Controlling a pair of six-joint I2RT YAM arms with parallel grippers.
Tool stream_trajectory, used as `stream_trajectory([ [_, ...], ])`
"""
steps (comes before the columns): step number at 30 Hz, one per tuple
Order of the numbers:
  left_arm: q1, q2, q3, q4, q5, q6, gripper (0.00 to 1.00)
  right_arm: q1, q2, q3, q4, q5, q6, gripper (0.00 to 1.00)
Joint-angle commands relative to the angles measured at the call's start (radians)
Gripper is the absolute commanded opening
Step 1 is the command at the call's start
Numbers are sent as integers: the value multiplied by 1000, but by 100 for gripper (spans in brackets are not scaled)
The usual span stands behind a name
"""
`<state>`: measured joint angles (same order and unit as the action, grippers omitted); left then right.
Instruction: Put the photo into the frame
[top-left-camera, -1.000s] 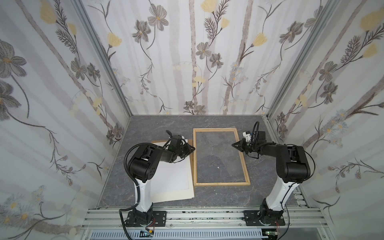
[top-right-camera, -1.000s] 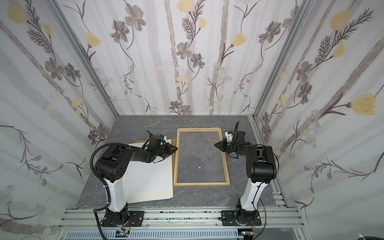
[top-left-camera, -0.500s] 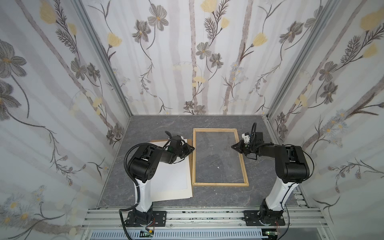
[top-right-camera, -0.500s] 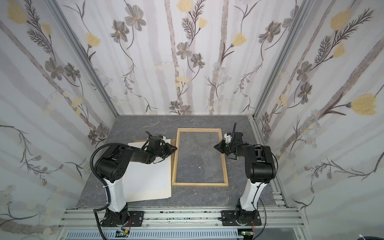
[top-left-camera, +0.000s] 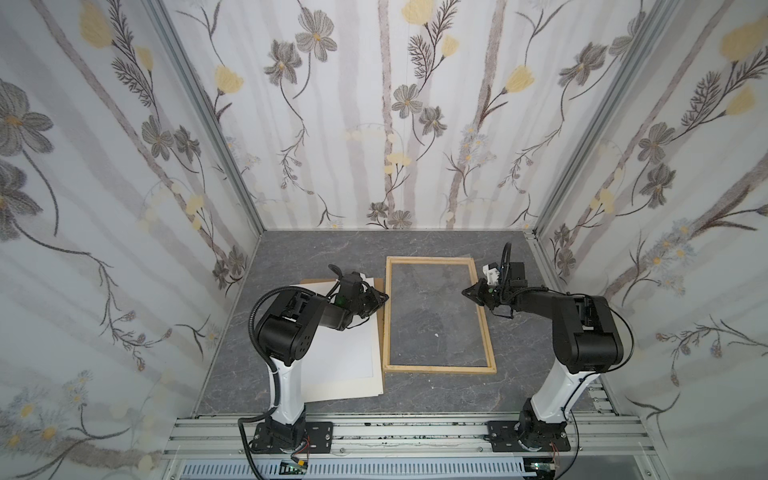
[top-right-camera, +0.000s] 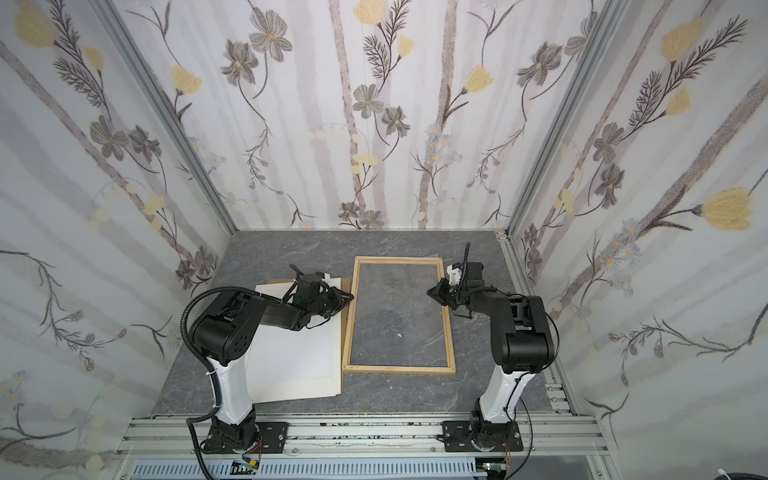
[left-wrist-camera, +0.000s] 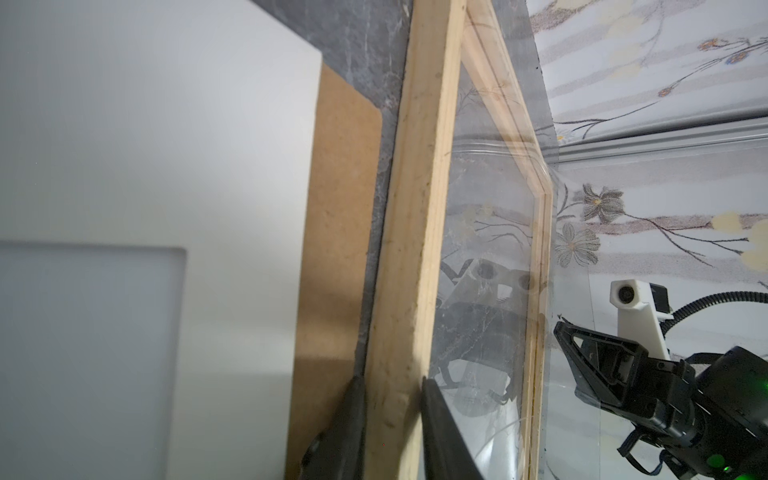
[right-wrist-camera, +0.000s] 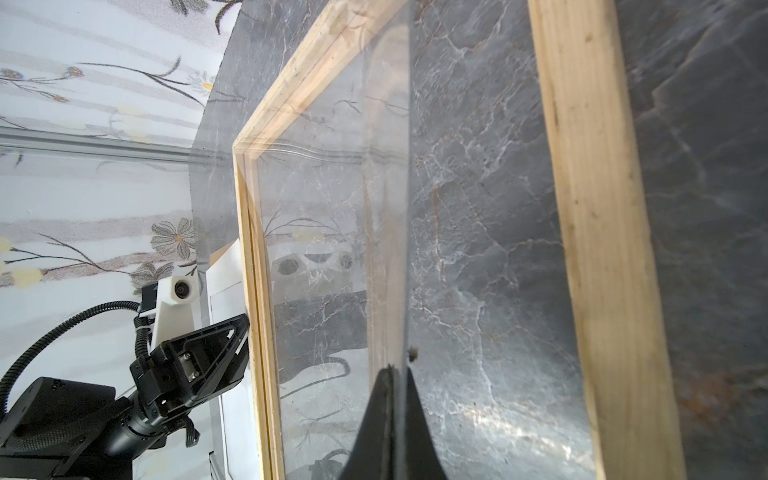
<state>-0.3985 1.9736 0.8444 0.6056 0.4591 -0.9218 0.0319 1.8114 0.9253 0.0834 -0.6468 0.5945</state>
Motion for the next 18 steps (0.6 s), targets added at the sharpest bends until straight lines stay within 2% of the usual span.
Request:
stream_trajectory([
  [1,-10,0,-11,-61,30,-17,23,10,-9,-24,-26,-44,11,0],
  [14,-12,-10,-33,-48,14,-28,23,21,-83,-90,90,-132,63,0],
  [18,-12,-12,-39,-40,8,-35,23,26,-109,-117,107,-117,85,0],
])
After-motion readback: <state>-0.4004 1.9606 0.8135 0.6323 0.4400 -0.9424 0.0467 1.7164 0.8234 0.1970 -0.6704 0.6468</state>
